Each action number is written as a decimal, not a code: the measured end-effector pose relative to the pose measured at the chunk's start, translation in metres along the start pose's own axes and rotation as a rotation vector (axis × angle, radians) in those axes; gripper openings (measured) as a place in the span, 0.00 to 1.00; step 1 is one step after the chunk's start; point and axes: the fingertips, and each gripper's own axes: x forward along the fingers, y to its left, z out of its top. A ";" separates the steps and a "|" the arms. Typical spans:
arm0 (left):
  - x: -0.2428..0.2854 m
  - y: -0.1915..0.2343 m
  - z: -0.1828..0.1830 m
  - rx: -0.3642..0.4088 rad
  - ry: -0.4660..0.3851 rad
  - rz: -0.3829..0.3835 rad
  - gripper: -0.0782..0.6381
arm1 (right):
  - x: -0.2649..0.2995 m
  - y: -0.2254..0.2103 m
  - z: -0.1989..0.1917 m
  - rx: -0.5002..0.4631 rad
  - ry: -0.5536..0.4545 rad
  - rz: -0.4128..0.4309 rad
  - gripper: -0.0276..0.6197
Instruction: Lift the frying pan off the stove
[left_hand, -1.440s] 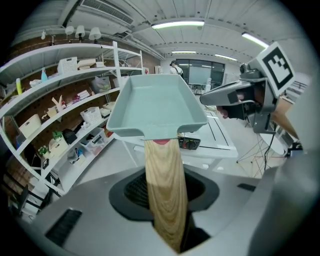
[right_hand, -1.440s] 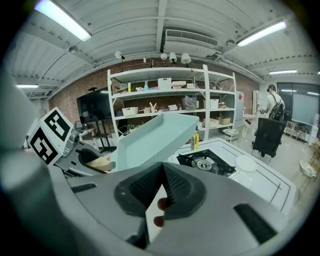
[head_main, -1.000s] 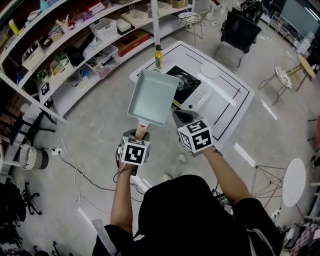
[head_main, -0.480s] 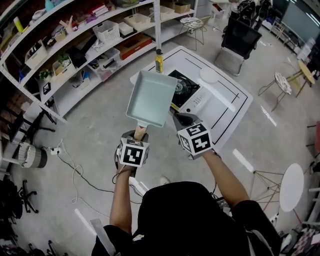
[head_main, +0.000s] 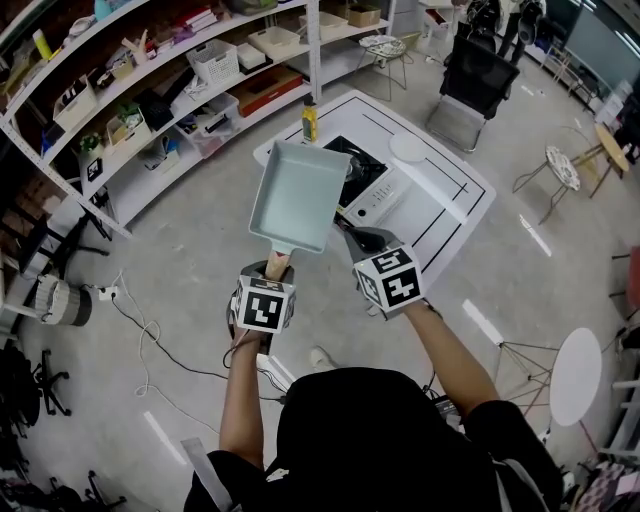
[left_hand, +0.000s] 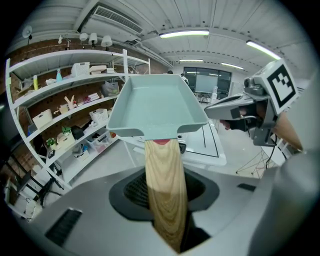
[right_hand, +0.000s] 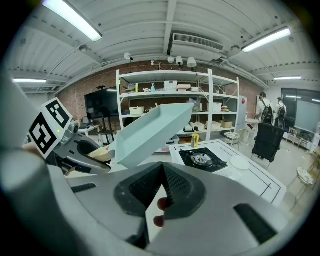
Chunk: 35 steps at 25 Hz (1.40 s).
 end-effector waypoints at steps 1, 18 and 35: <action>-0.002 -0.004 -0.001 0.001 -0.001 0.002 0.30 | -0.004 0.000 -0.002 -0.002 0.000 0.002 0.05; -0.046 -0.086 -0.041 -0.020 -0.001 0.043 0.30 | -0.088 0.010 -0.054 -0.010 0.002 0.027 0.05; -0.078 -0.133 -0.071 -0.039 -0.017 0.067 0.30 | -0.141 0.021 -0.078 -0.029 -0.045 0.023 0.05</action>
